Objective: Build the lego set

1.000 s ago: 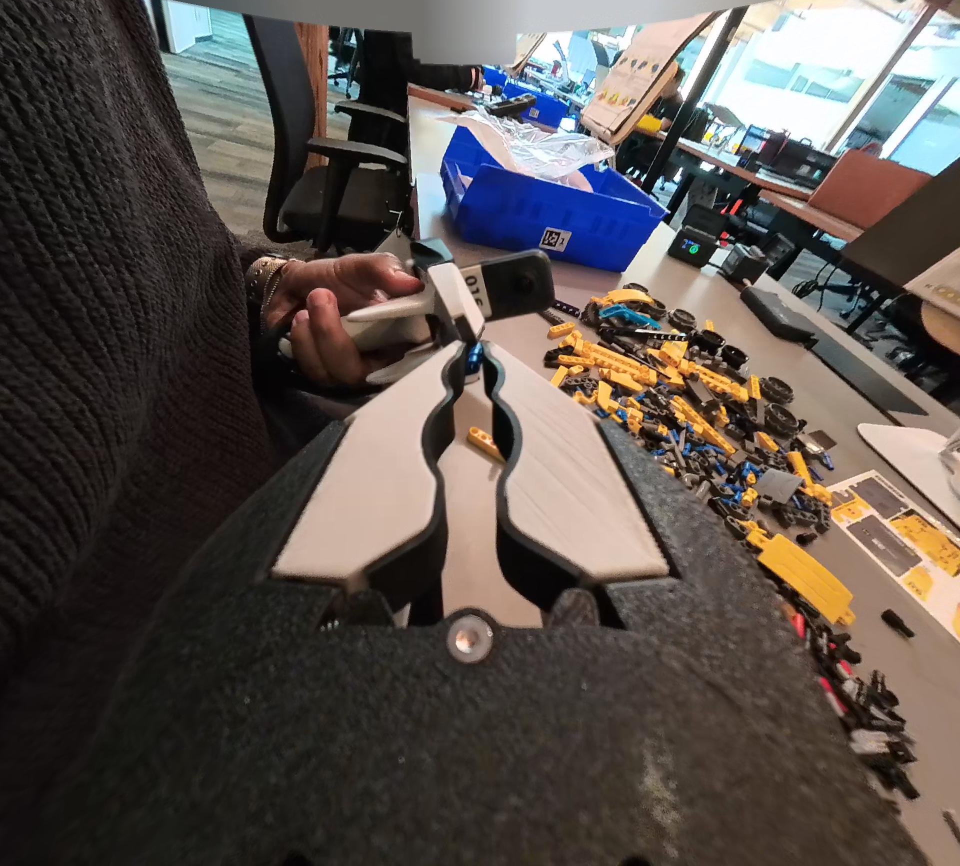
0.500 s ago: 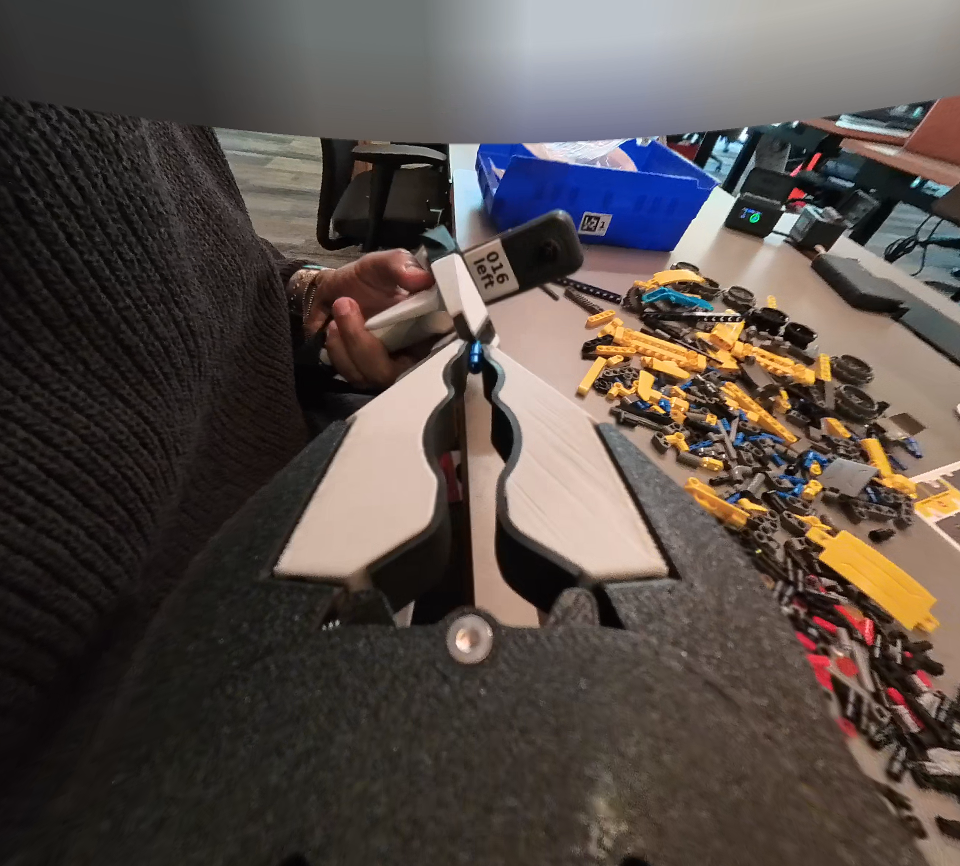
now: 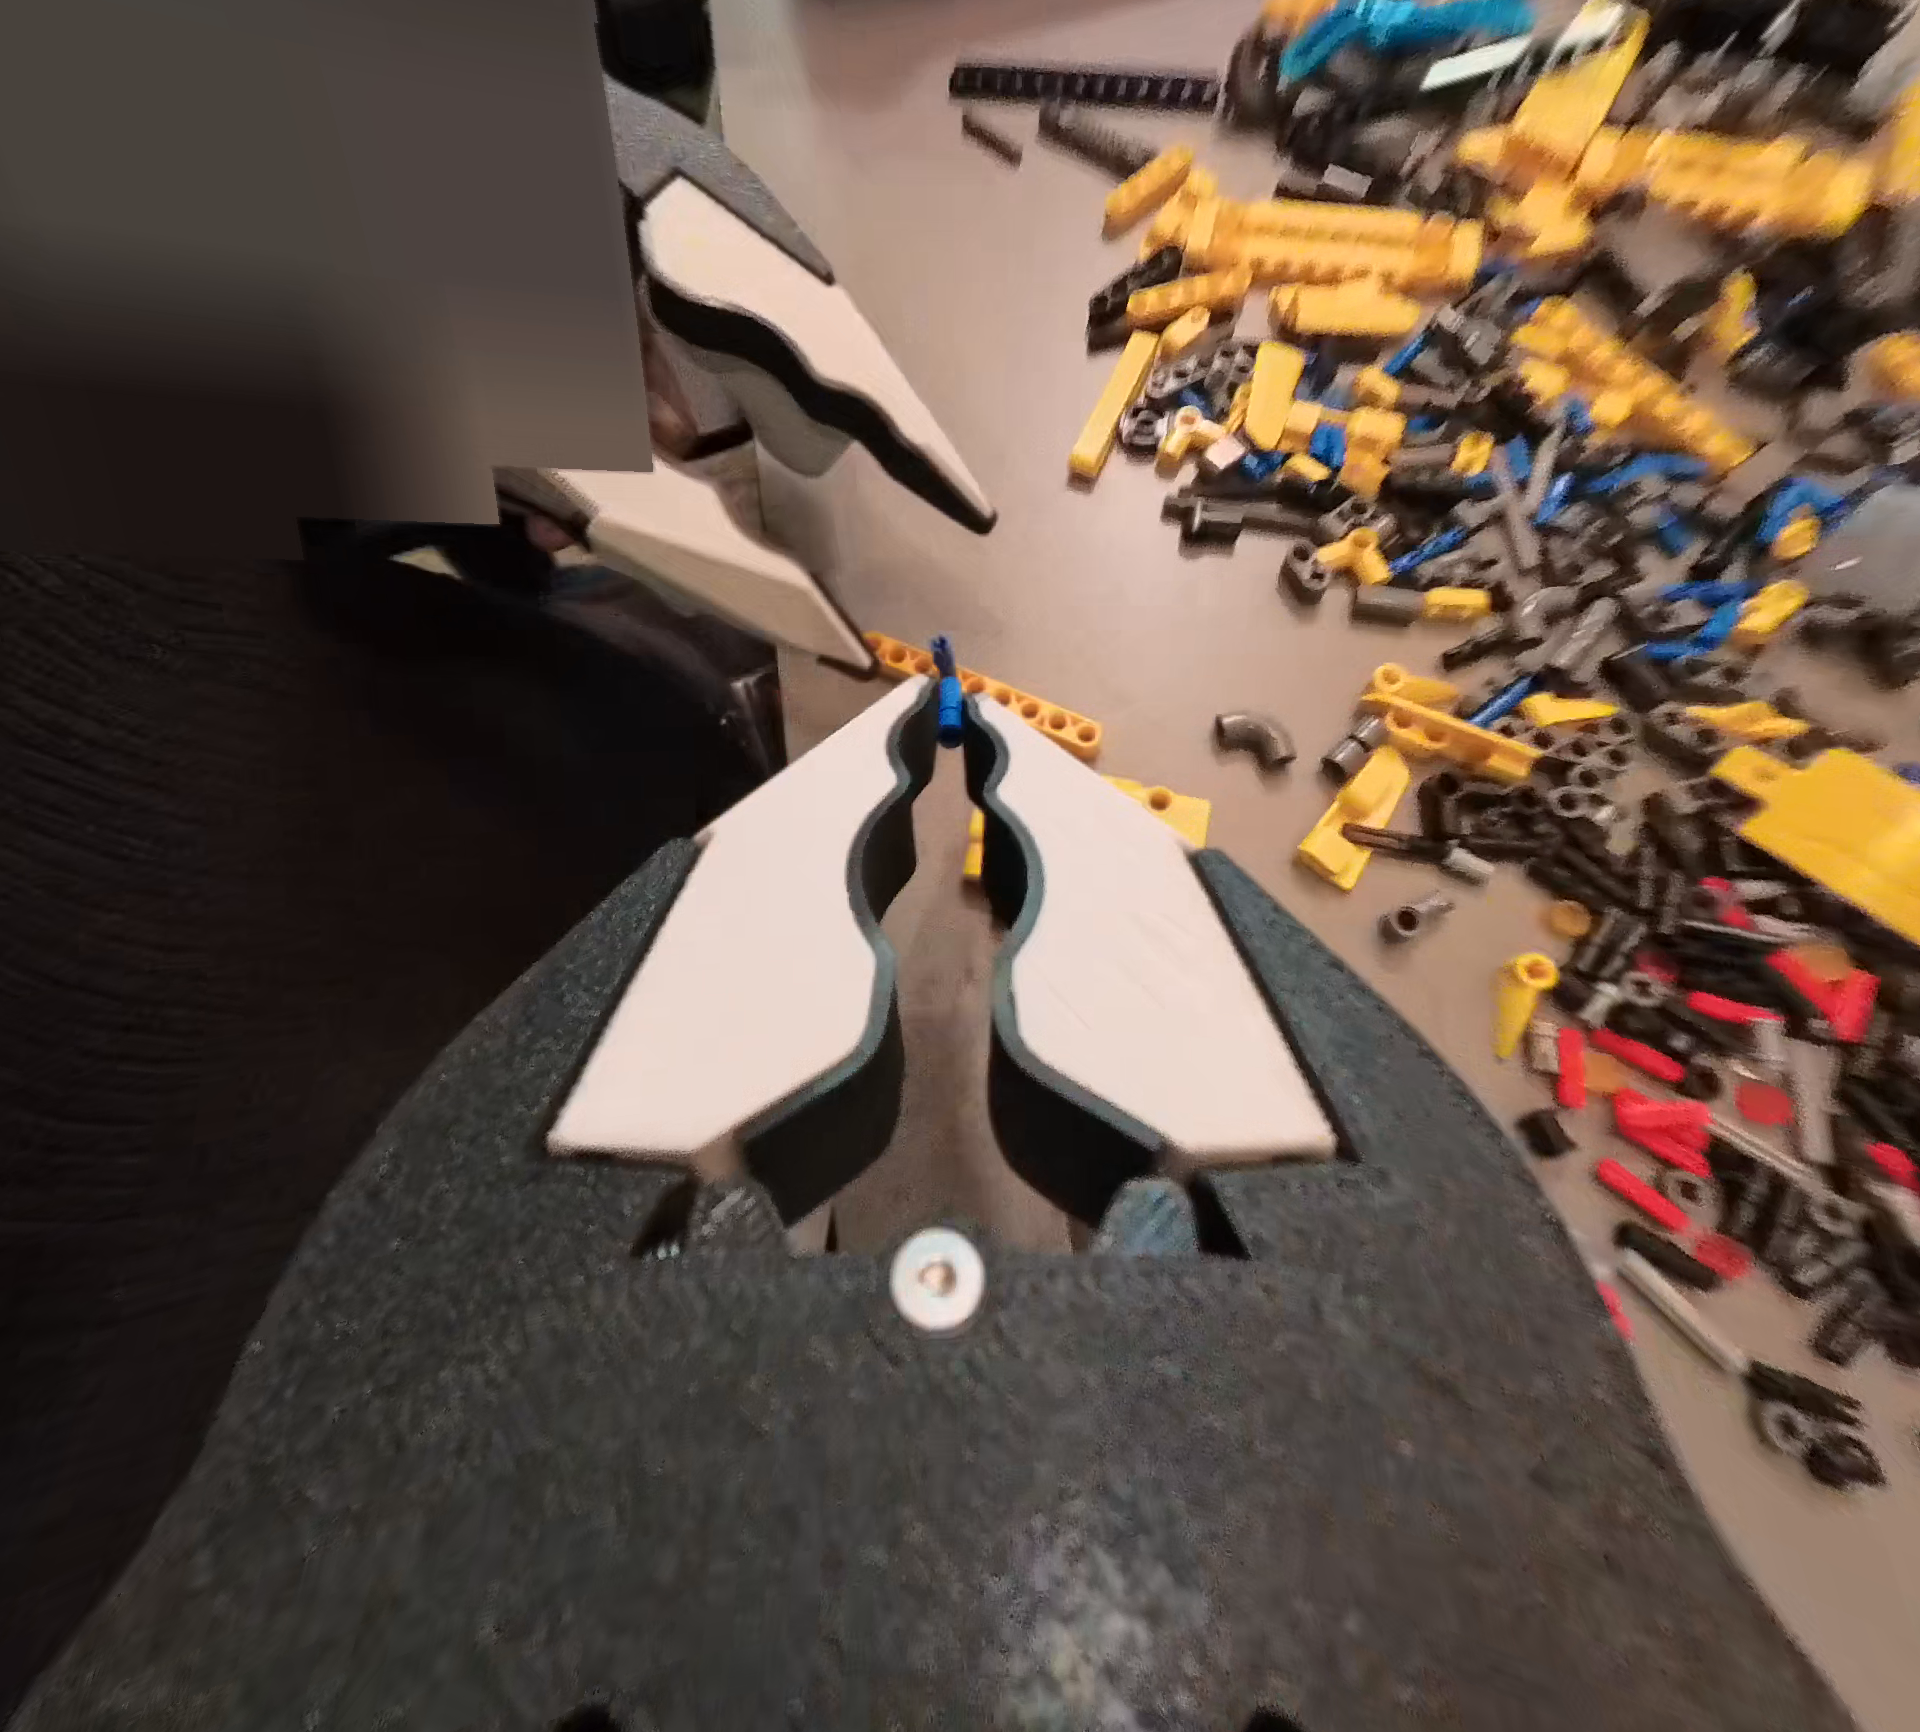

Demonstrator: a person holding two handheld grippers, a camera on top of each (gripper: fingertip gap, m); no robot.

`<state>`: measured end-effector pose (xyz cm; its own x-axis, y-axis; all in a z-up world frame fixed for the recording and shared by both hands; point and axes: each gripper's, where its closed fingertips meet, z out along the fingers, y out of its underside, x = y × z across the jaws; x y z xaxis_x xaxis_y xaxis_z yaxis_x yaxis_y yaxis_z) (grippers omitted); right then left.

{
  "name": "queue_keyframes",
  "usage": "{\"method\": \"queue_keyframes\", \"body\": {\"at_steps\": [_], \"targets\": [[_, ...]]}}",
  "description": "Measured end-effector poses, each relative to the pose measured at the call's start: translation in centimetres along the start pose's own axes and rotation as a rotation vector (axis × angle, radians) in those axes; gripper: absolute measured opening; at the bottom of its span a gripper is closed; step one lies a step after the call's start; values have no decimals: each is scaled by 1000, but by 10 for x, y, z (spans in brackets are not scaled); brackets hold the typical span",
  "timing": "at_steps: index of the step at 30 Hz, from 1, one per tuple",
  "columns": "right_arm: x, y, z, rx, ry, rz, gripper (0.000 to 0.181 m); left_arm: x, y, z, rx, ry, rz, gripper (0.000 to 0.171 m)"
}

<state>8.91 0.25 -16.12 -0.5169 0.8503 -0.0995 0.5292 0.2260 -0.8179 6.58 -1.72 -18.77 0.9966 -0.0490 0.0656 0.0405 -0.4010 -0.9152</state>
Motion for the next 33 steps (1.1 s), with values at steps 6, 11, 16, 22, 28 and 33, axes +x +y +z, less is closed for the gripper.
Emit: {"method": "queue_keyframes", "body": {"at_steps": [6,11,16,22,28,33], "targets": [[12,19,25,-259,-25,-41,3,-4,13,4,-26,-69,78,43],[13,21,35,-391,-25,-118,3,-2,22,4,-49,-64,159,38],[11,23,42,-490,-52,-175,4,-1,26,5,-82,-102,224,22],[10,27,48,-573,-76,-225,4,5,27,7,-117,-77,203,19],[14,27,47,-609,-67,-241,4,0,27,7,-131,-98,191,8],[18,26,40,-626,-40,-223,4,1,28,7,-136,-100,199,7]]}}
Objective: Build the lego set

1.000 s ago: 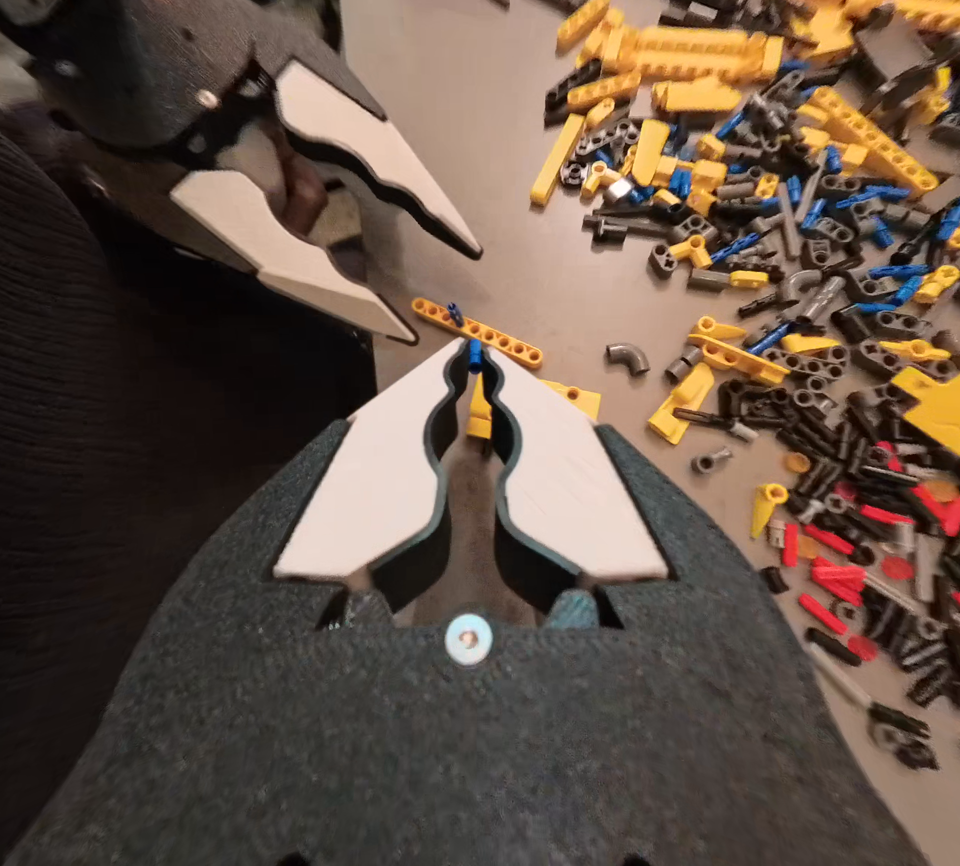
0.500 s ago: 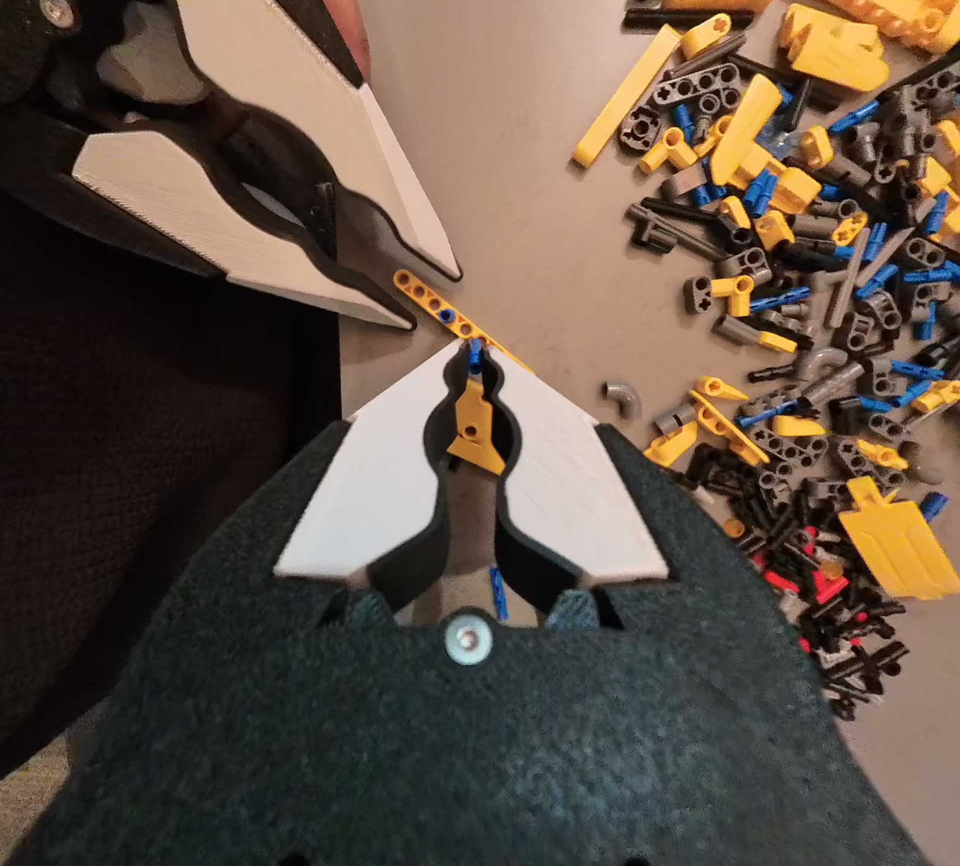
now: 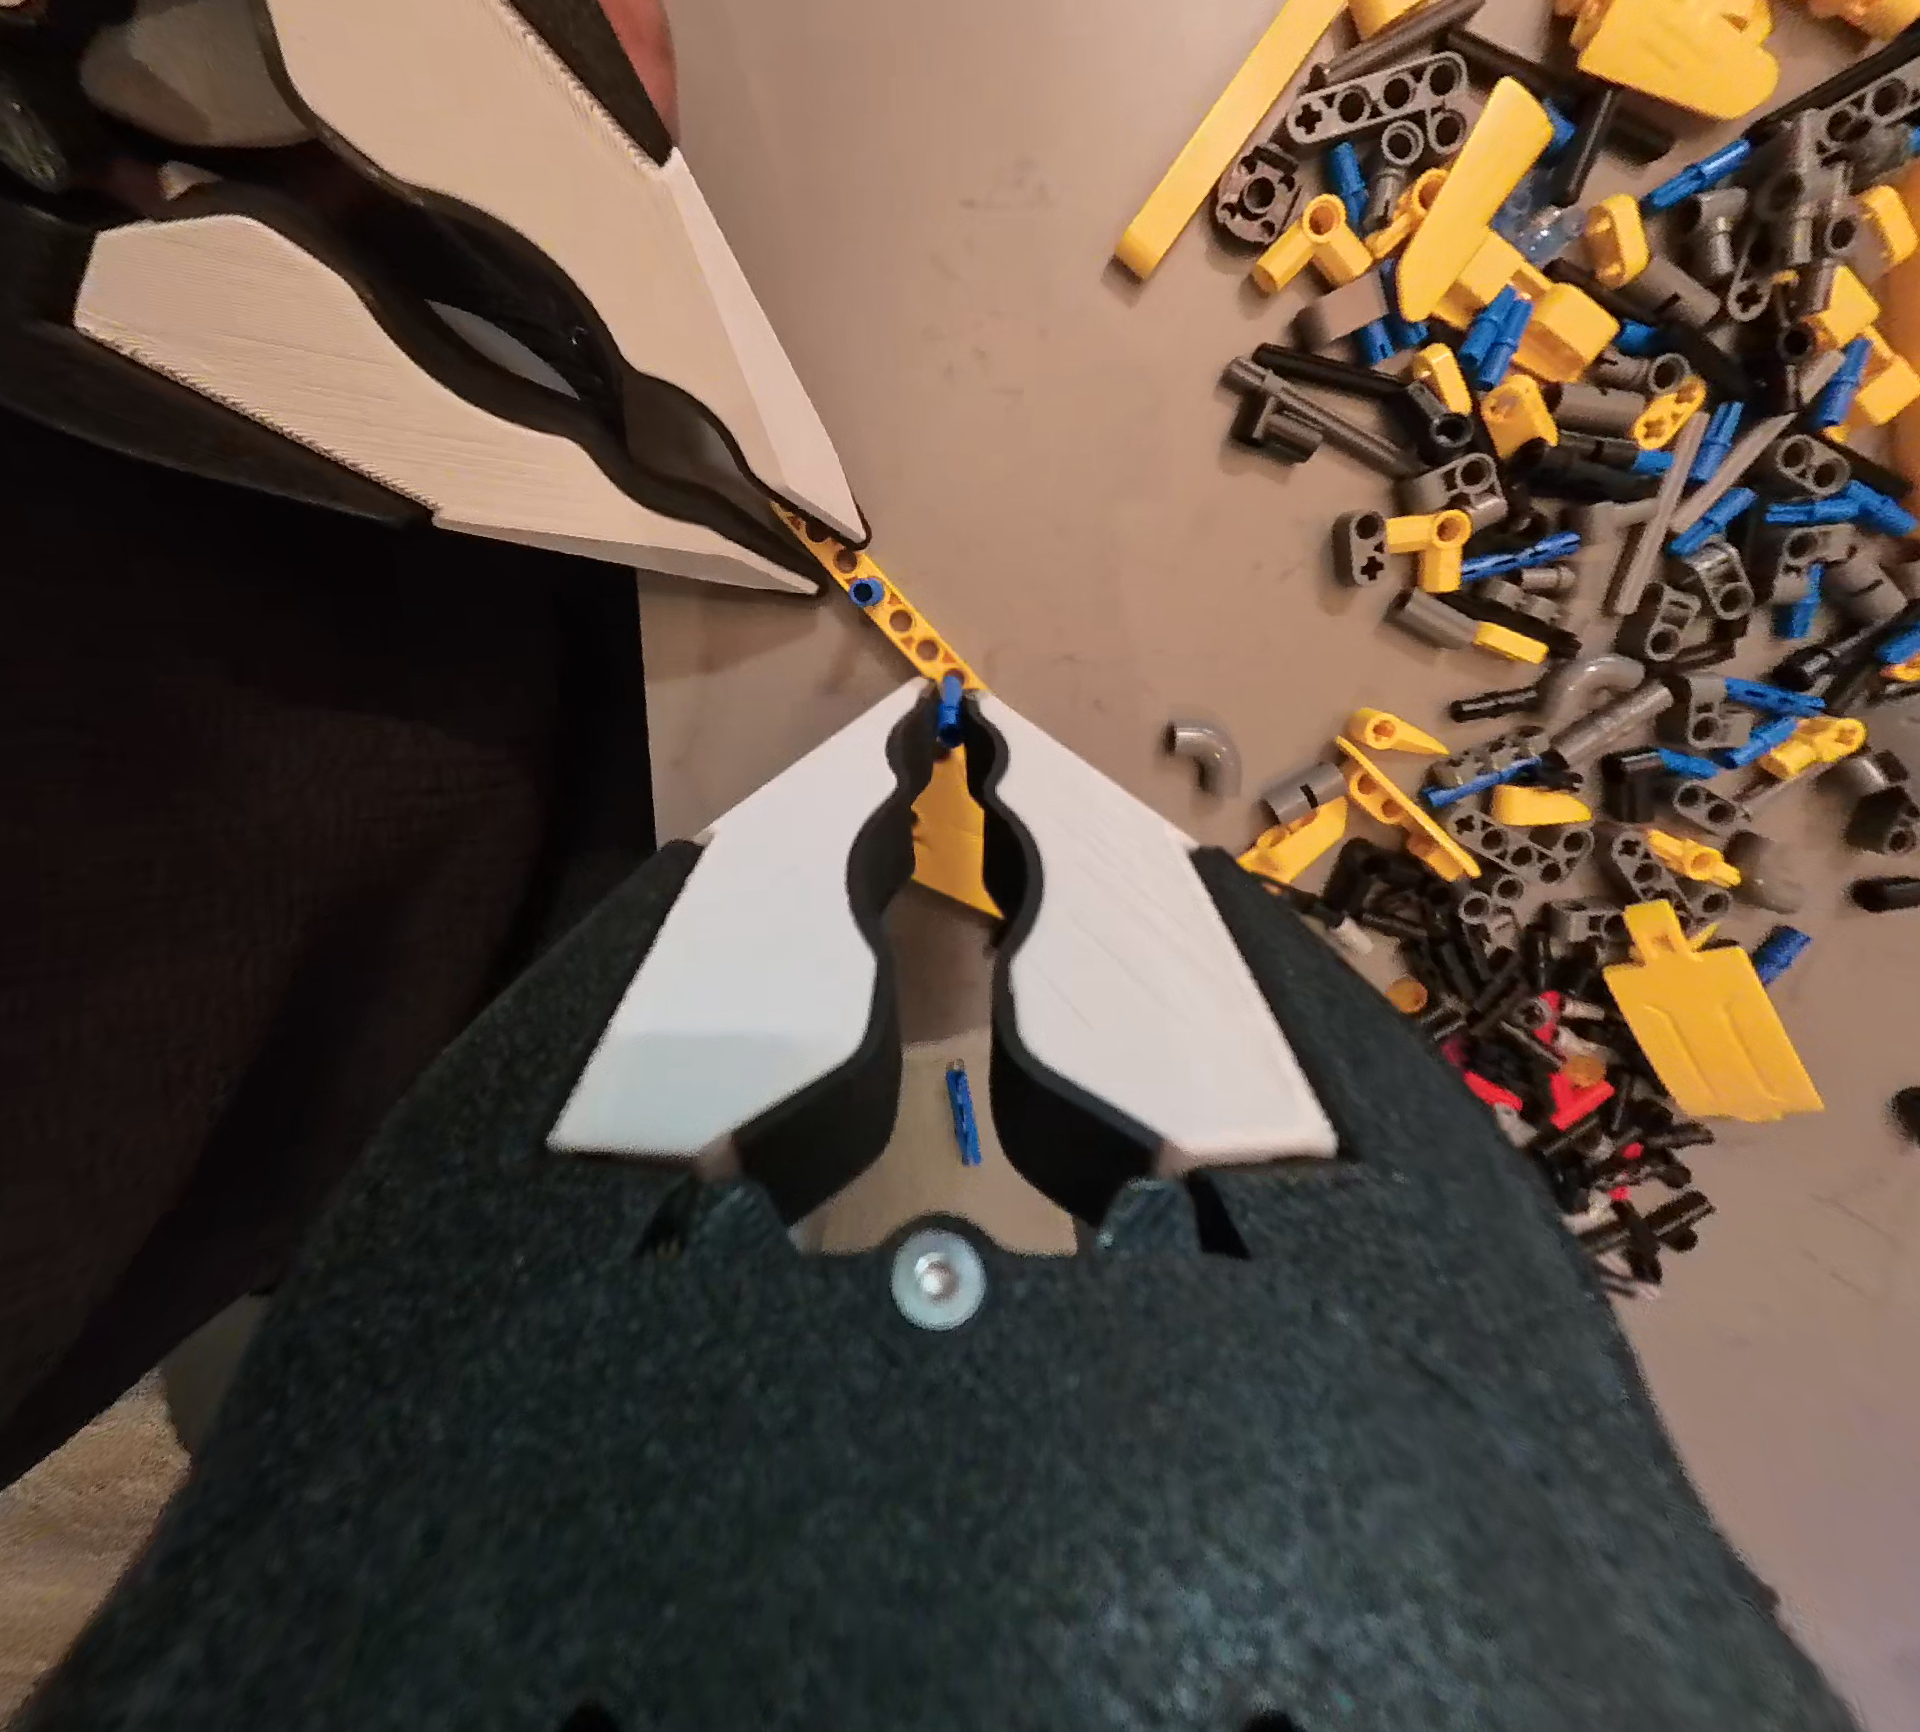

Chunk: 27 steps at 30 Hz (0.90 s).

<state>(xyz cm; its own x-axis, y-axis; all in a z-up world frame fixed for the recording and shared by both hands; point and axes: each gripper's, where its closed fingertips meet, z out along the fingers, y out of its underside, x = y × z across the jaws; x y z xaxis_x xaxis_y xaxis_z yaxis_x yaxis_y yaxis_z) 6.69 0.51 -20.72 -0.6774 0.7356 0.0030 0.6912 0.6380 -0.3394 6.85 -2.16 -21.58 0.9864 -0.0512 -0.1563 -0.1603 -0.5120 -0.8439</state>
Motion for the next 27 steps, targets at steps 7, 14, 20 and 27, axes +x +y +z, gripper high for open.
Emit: {"method": "queue_keyframes", "body": {"at_steps": [7,14,20,27], "targets": [[-1,2,0,-7,8,22,4,1,-1,-1,16,19,-5,6],[4,8,1,-17,11,55,4,3,-2,-2,29,38,-14,6],[6,9,1,-9,6,63,4,0,-3,-2,34,24,2,13],[-3,-4,4,15,-26,24,4,0,-1,0,21,24,-5,16]]}}
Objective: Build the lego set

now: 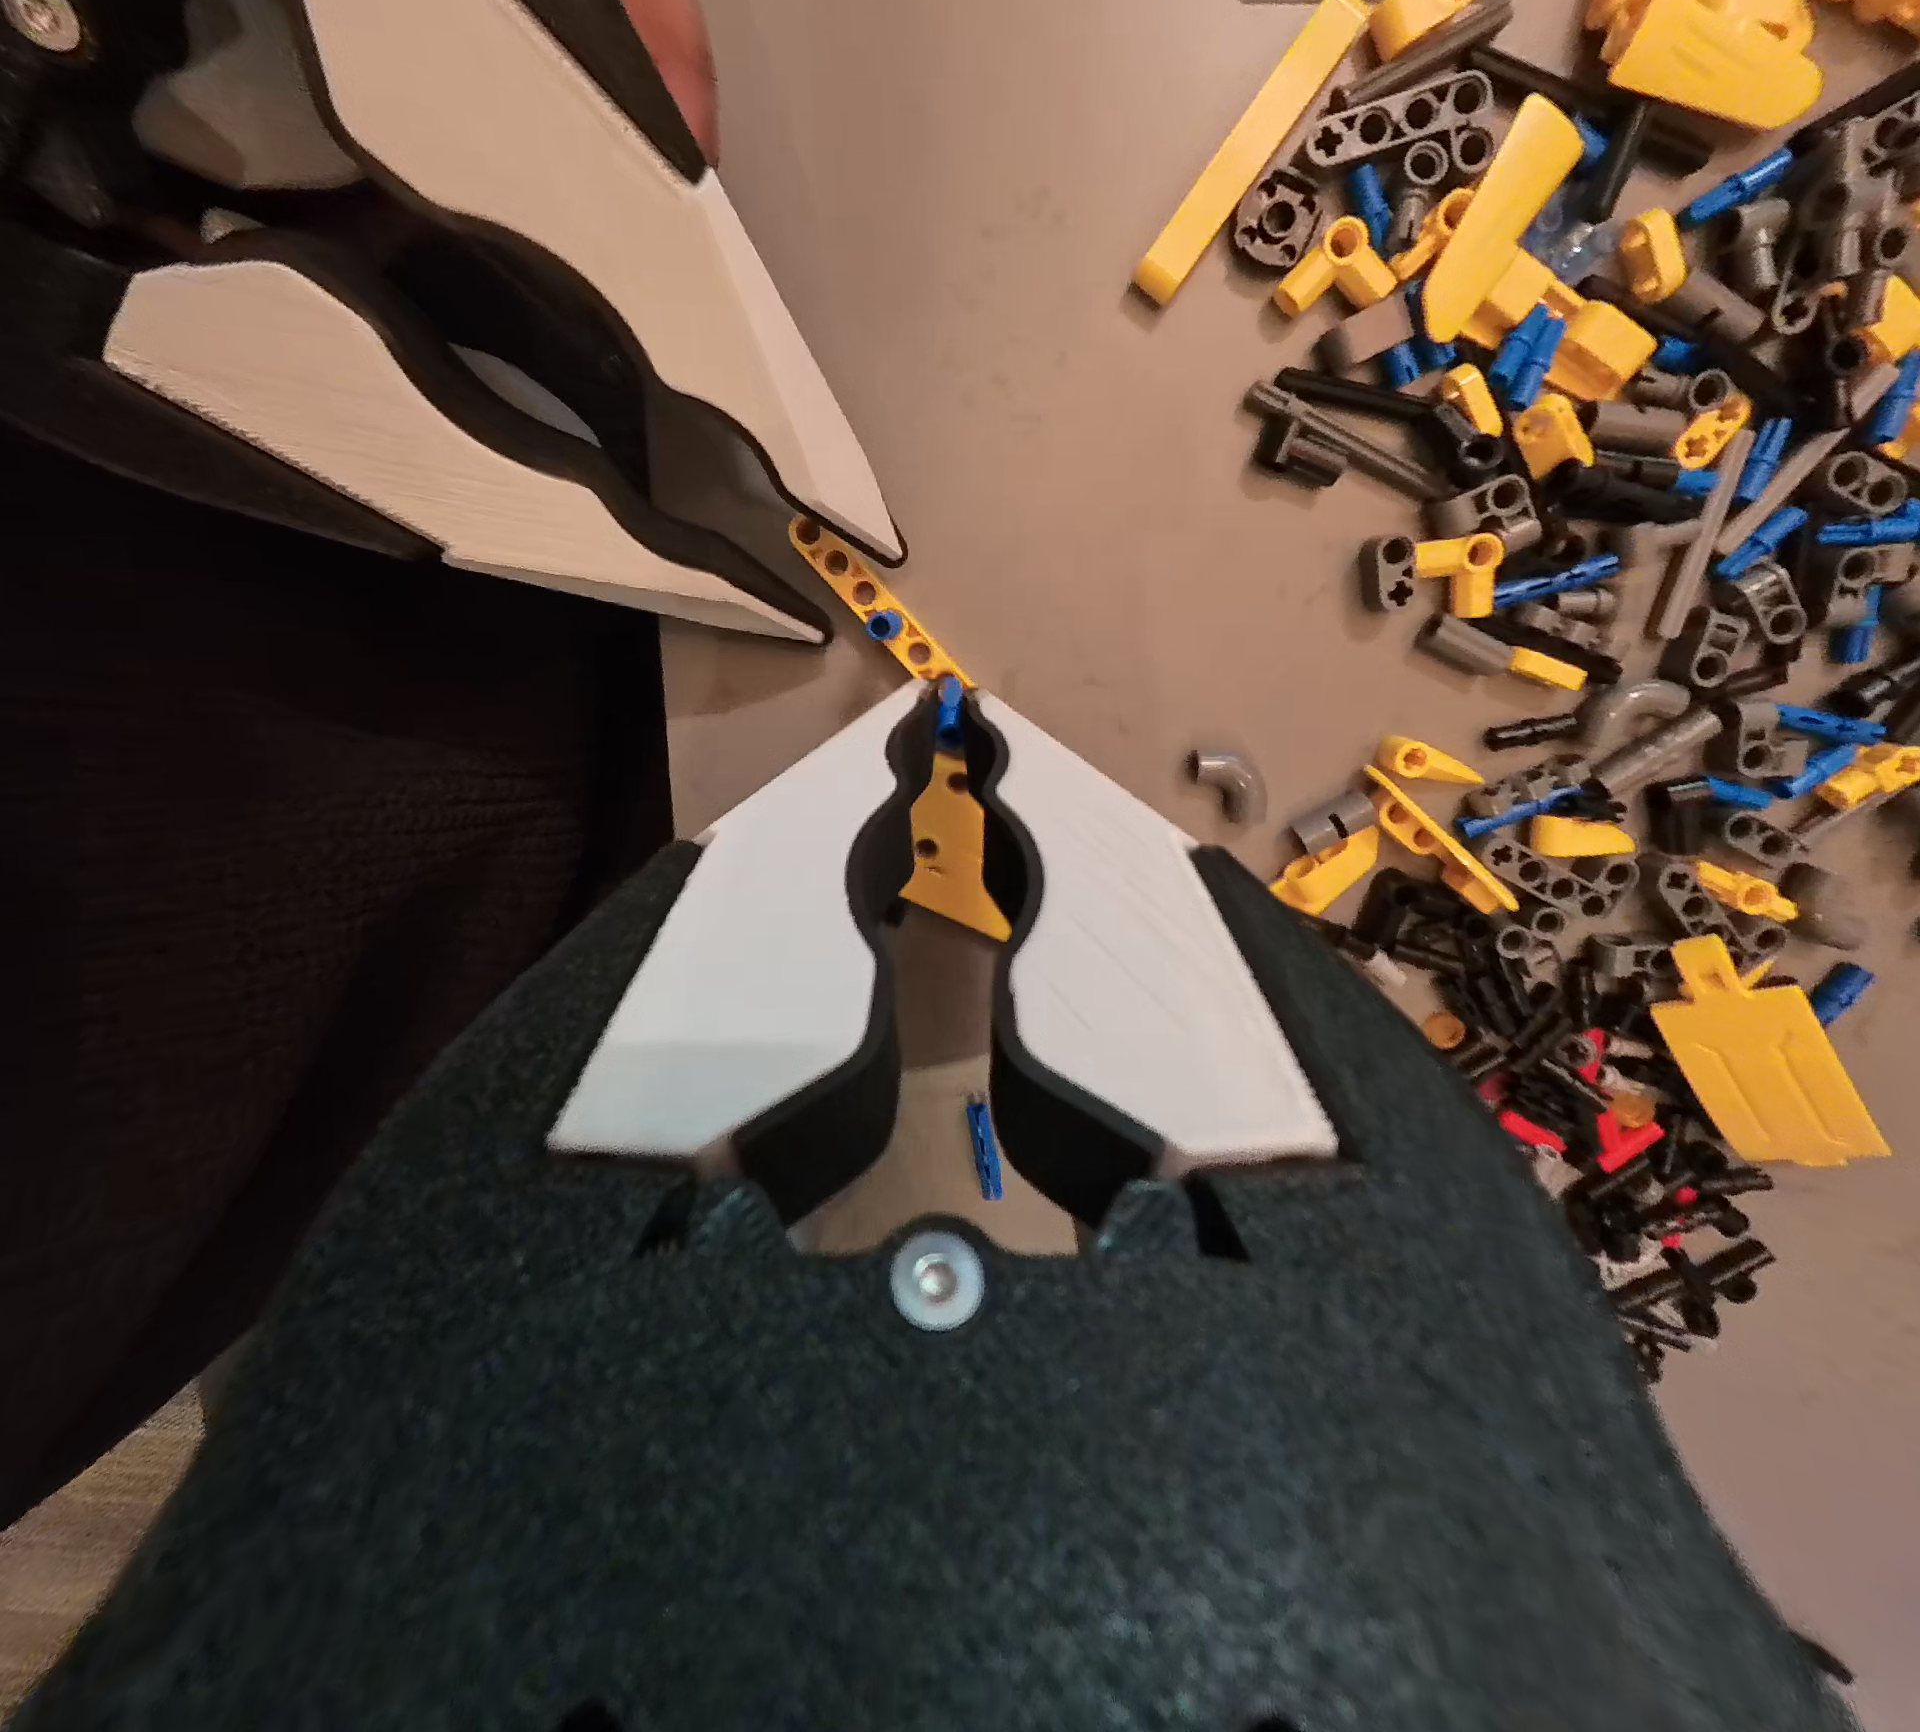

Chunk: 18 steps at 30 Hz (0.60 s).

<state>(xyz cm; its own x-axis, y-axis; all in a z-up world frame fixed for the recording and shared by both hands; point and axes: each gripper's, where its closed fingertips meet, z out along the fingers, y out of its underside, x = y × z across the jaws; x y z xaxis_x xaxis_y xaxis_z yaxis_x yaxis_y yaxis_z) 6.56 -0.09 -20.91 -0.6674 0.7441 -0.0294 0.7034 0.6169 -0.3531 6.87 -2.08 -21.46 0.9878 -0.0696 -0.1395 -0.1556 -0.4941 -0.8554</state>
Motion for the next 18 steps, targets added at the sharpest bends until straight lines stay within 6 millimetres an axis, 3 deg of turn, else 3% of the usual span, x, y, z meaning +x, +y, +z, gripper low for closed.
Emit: {"method": "queue_keyframes", "body": {"at_steps": [18], "targets": [[-1,1,4,-110,-51,-52,4,0,-2,2,26,-1,8,16]]}}
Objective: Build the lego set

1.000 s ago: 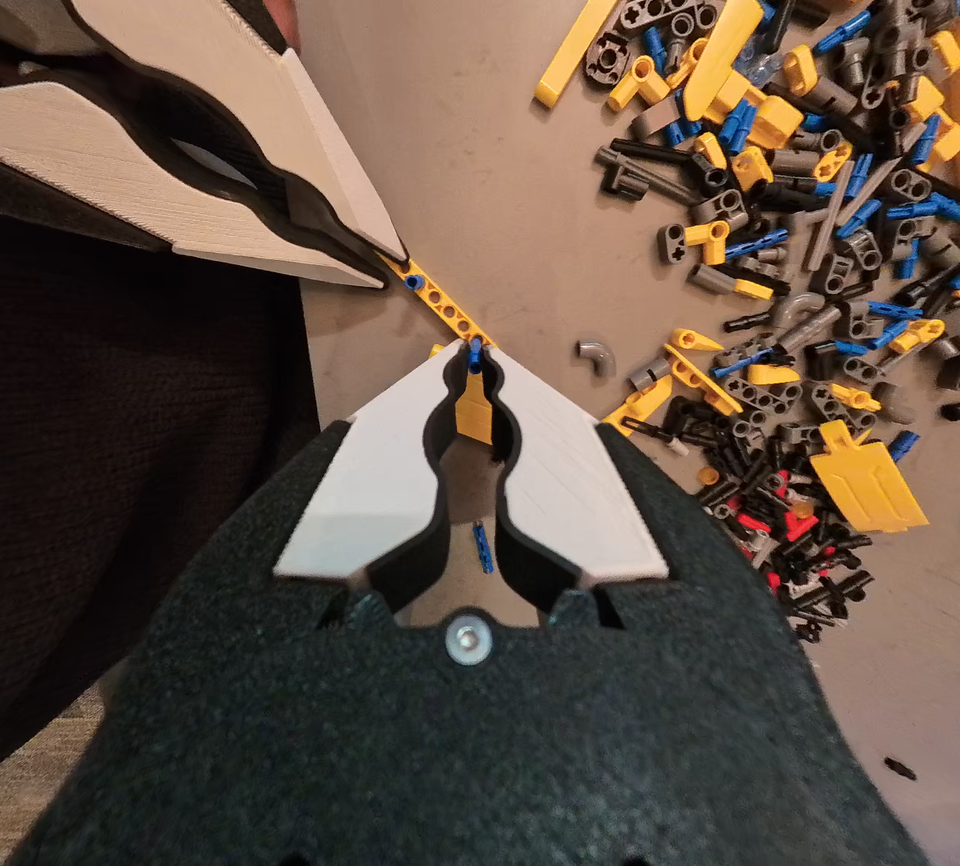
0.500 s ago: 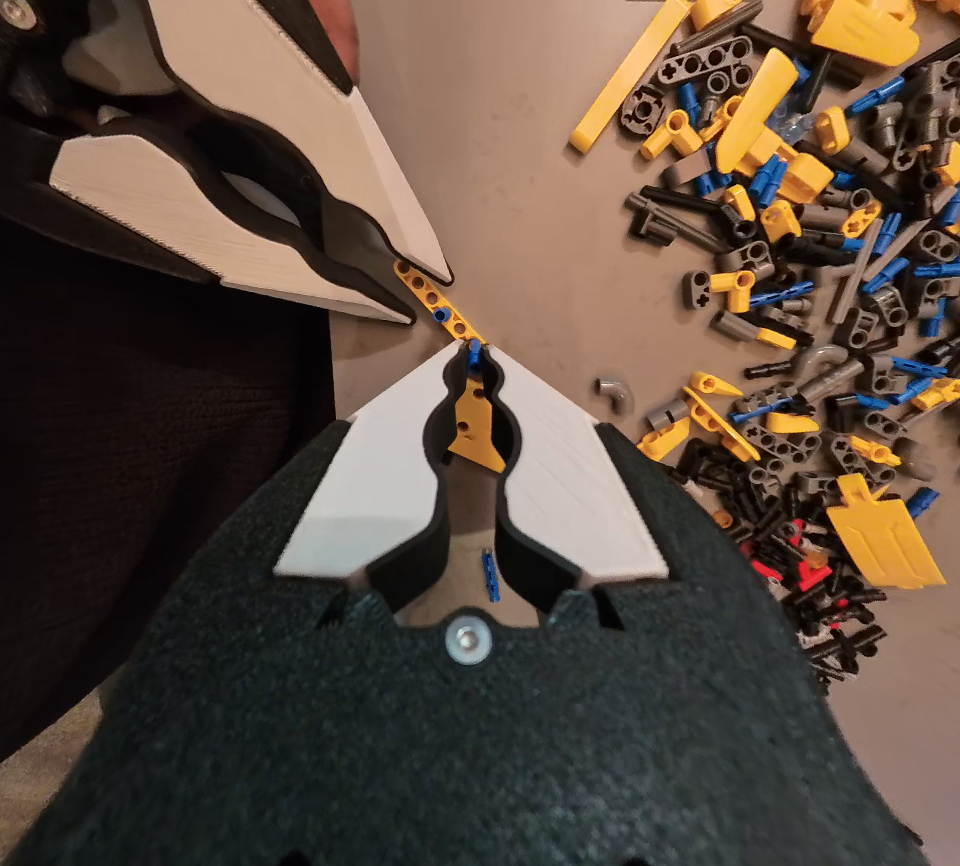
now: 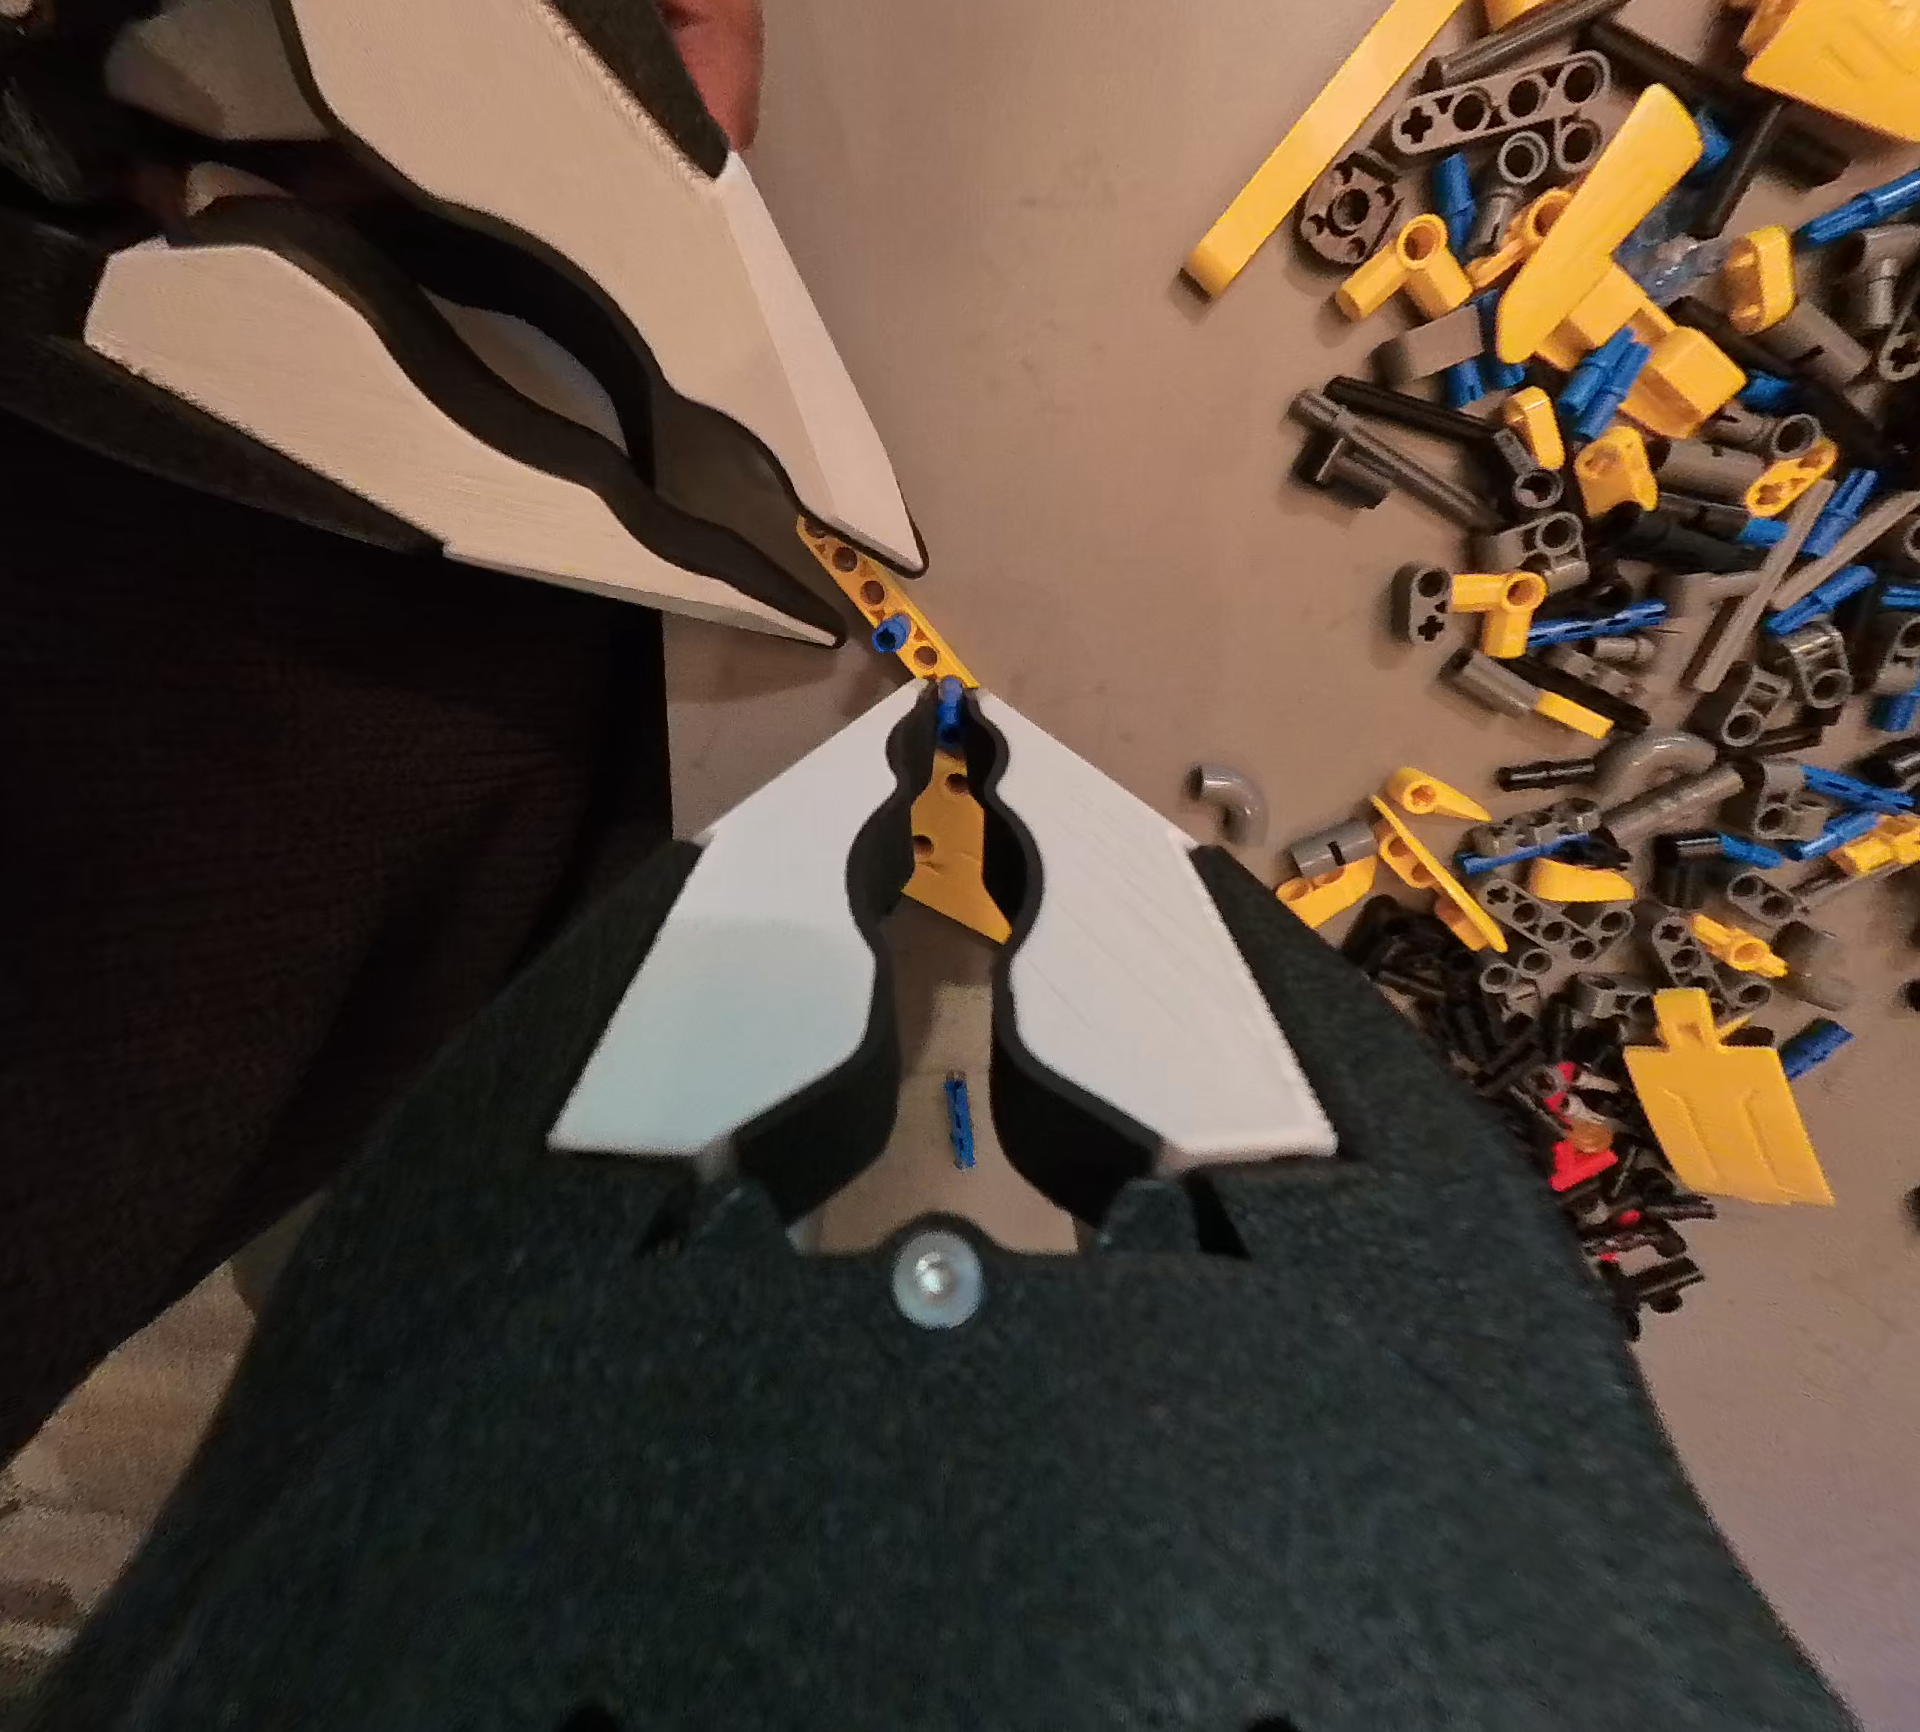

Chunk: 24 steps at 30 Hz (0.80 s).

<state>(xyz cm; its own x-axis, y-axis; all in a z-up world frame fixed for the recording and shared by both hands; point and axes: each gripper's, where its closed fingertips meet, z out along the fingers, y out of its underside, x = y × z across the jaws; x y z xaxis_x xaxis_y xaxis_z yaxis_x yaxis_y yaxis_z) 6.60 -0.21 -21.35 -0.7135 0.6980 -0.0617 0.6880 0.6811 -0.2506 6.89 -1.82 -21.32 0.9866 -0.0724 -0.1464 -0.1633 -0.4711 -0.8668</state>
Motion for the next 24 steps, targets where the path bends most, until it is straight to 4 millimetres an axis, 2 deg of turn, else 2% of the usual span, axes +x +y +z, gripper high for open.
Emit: {"method": "queue_keyframes", "body": {"at_steps": [10,13,24], "targets": [[0,1,1,-50,-23,-46,3,-3,0,0,-2,-25,1,10],[0,0,1,-53,-29,-64,4,-6,1,0,-7,-49,12,1],[0,-1,2,-102,-54,-176,3,-7,1,0,-14,-53,-6,0]]}}
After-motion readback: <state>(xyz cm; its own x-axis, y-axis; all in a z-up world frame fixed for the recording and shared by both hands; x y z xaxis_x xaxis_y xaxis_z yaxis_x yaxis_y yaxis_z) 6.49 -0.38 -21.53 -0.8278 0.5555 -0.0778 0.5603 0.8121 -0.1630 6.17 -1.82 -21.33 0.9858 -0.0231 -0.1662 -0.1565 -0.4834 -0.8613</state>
